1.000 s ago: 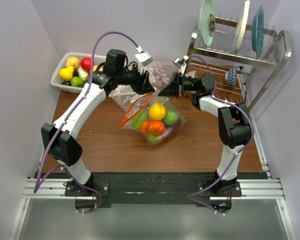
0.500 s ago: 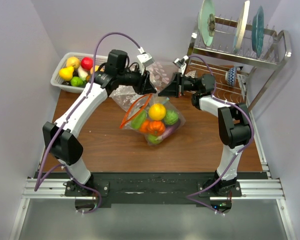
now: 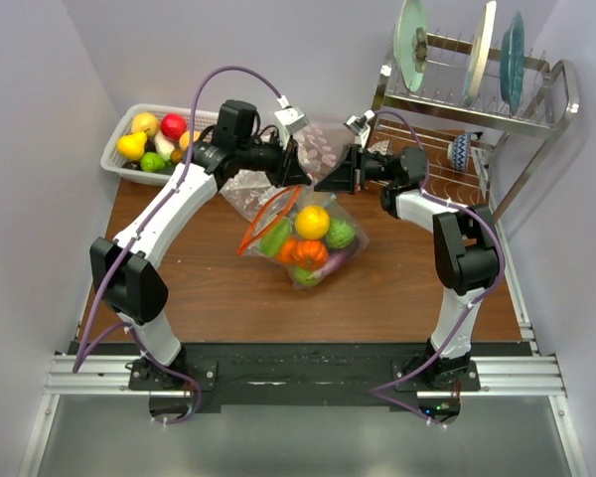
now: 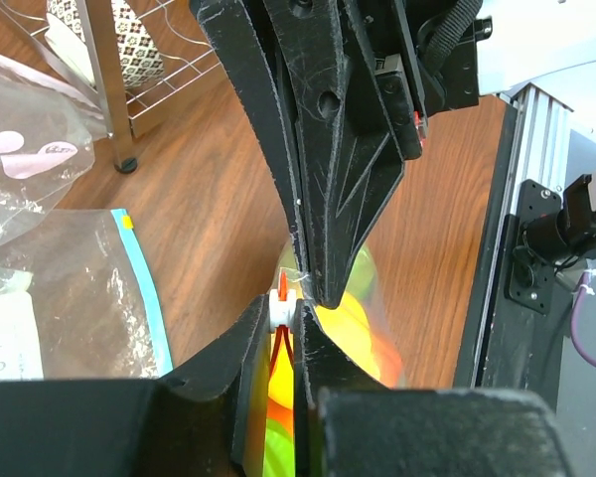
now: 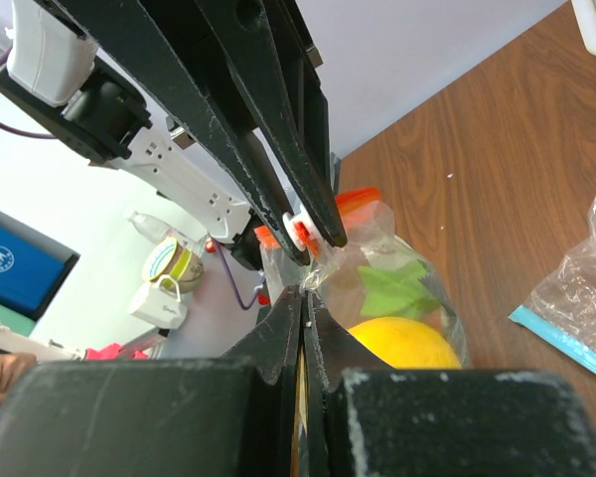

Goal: Place the food in the zip-top bag and seal the zipper
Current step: Zip the zipper food storage bag at the center of the board.

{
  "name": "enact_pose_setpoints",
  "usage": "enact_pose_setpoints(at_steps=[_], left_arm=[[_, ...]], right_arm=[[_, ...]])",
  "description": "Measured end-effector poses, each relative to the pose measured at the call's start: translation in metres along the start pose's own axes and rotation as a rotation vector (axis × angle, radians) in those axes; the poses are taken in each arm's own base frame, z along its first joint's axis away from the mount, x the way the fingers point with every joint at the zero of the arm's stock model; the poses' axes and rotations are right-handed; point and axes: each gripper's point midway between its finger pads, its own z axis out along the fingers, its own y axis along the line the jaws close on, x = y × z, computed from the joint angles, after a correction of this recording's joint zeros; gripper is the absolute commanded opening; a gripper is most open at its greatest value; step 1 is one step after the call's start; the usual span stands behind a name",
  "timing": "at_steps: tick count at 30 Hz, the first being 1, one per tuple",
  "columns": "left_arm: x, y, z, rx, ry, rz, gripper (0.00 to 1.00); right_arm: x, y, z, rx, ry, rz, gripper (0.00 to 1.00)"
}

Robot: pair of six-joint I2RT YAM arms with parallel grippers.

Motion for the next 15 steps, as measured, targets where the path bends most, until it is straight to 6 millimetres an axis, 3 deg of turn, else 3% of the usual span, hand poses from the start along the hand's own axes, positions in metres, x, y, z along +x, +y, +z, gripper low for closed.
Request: enact_pose_setpoints(at_steps=[3,6,15], left_arm=[[-0.0014,-0.0004,0.0002,0.002,-0.005,-0.004,0.0],[-0.0018,-0.0009,0.0003,0.005,-0.006,-0.004,0.0],[-0.0029,-0.003,0.0003,0.017,-0.011,-0.002,0.0]], right_arm=[[0.0001,0.0,0.0,0.0,0.0,0.0,0.0],[0.0001,0.0,0.0,0.0,0.0,0.0,0.0],[-0.0053,0.0037,0.0009,-0.004,-0.001,-0.006,0.29]])
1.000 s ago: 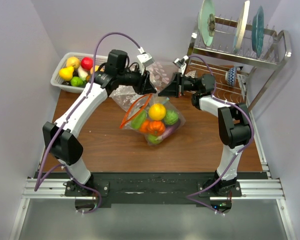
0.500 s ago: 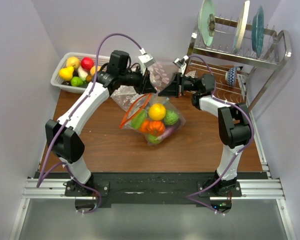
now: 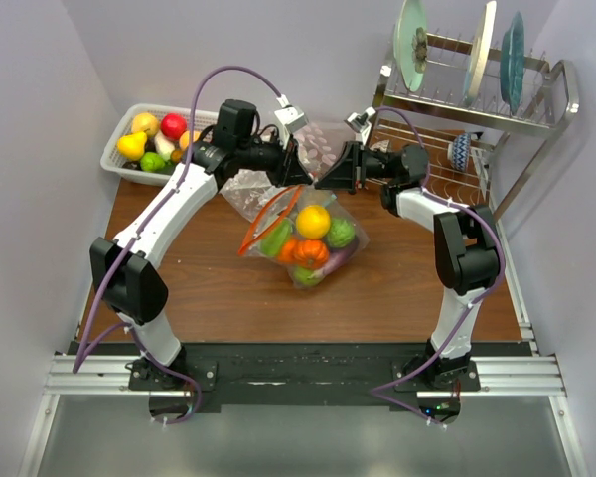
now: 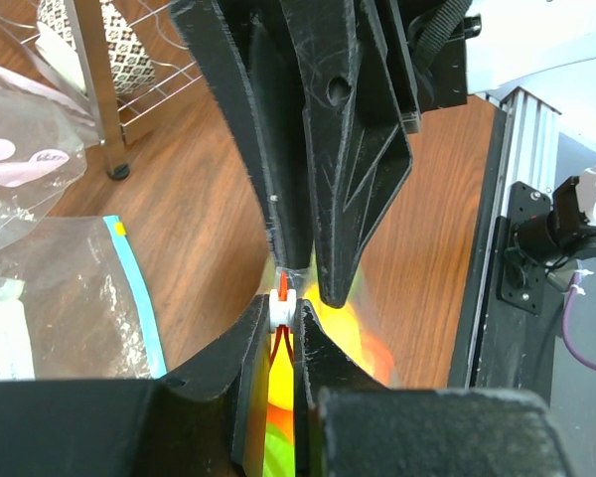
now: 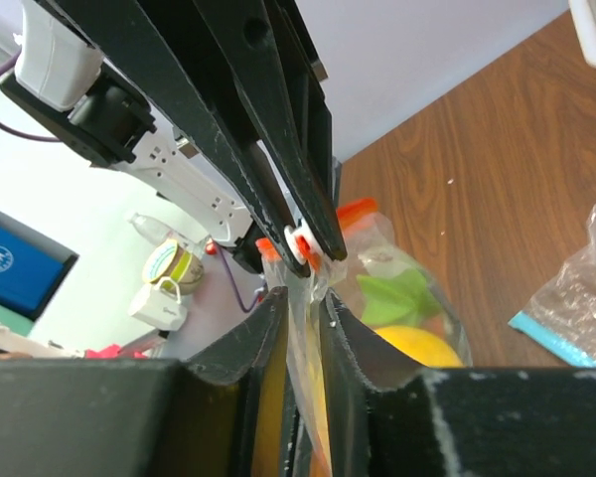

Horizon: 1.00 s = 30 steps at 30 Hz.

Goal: Place the food in the zip-top bag and seal the zipper
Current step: Zip the zipper food storage bag at the center of the board.

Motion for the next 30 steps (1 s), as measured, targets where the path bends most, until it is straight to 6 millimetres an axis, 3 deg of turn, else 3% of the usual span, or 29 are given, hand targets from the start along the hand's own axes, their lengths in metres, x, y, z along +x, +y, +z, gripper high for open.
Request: enact_pose_setpoints(at_steps=[9,14,15,17,21,24,25,30], left_arm=[[-0.002,-0.004,0.0,0.021,-0.005,-0.003,0.0],[-0.002,-0.005,-0.001,0.02,-0.005,-0.002,0.0],[-0.002,-0.005,-0.002,0.02,-0.005,-0.002,0.0],[-0.002,-0.006,-0.002,0.02,-0.004,-0.004,0.0],[-0.002,-0.005,-0.002,0.018,-0.003,-0.004,0.0],[-0.002,-0.006,-0.003,0.016,-0.004,-0.003,0.0],[-0.002,-0.006,-0.003,0.016,-0.004,-0.003,0.0],[-0.003,-0.007,-0.004,0.014,-0.004,-0.002,0.0]], right_arm=[[-0.01,0.006,0.0,-0.004,-0.005,-0.031,0.4],[-0.022,0.01,-0.013,0.017,-0.031,-0.071,0.45],[-0.025,0.01,-0.017,0.023,-0.037,-0.076,0.55],[-0.033,0.01,-0.026,0.04,-0.055,-0.09,0.56],[-0.041,0.007,-0.041,0.068,-0.081,-0.097,0.72],[-0.045,0.008,-0.047,0.078,-0.093,-0.104,0.74],[-0.046,0.009,-0.047,0.079,-0.096,-0.11,0.97],[-0.054,0.02,-0.048,0.09,-0.135,-0.201,0.99]])
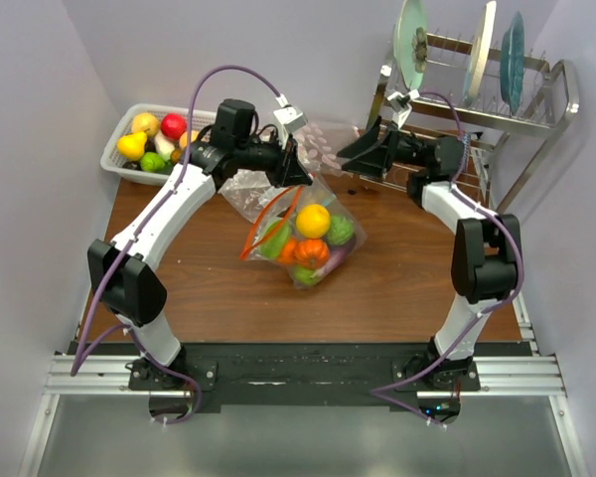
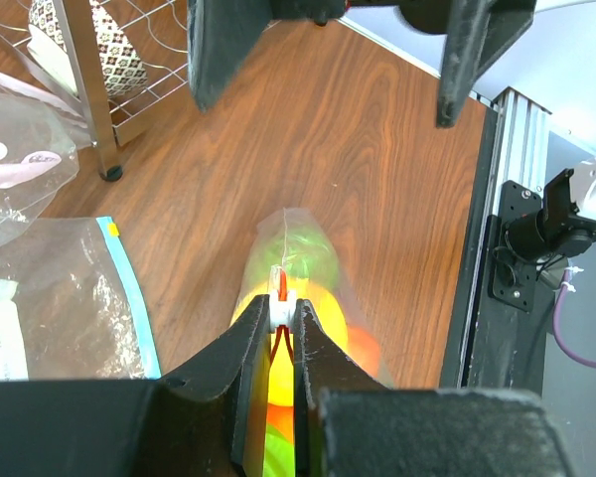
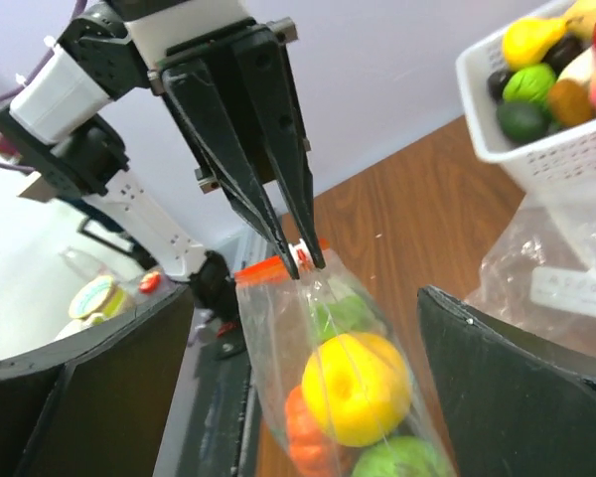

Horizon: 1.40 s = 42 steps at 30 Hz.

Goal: Place the food in the zip-top bag and seal the zipper
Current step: Zip the zipper food storage bag at the center of the board.

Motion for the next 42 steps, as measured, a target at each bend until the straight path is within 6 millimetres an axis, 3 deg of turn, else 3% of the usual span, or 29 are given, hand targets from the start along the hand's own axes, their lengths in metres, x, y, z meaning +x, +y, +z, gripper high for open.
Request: enact_pose_setpoints(at_steps=[3,7,11,15,20,23,28,31,42], left_arm=[[0.0,-0.001,-0.001,-0.001,0.0,0.0,0.0],[-0.002,-0.002,-0.002,-0.003,-0.003,0.004,0.0],[-0.003,-0.002,-0.003,-0.004,-0.006,0.007,0.0],[-0.003,-0.003,-0.003,-0.003,-0.006,0.007,0.0],[-0.004,-0.006,-0.005,0.007,-0.01,0.011,0.0],[-0.006,-0.009,-0.006,0.017,-0.014,0.014,0.0],[-0.009,-0.016,-0.009,0.039,-0.024,0.023,0.0],[-0.01,-0.02,-0.011,0.055,-0.028,0.031,0.0],[-0.011,-0.032,-0.011,0.118,-0.032,0.036,0.0]], right_arm=[[-0.009,0.004,-0.001,0.055,-0.042,-0.068,0.99],[-0.029,-0.006,-0.004,0.289,-0.086,-0.204,0.99],[-0.028,0.002,-0.005,0.386,-0.035,-0.322,0.99],[-0.002,-0.002,0.001,0.375,0.024,-0.332,0.99],[0.06,-0.013,0.013,0.352,0.132,-0.259,0.99],[0.069,-0.007,0.019,0.315,0.157,-0.265,0.98],[0.071,0.001,0.022,0.26,0.172,-0.285,0.73],[0.073,0.006,0.024,0.23,0.18,-0.295,0.64],[0.062,0.028,0.034,0.133,0.189,-0.34,0.47]])
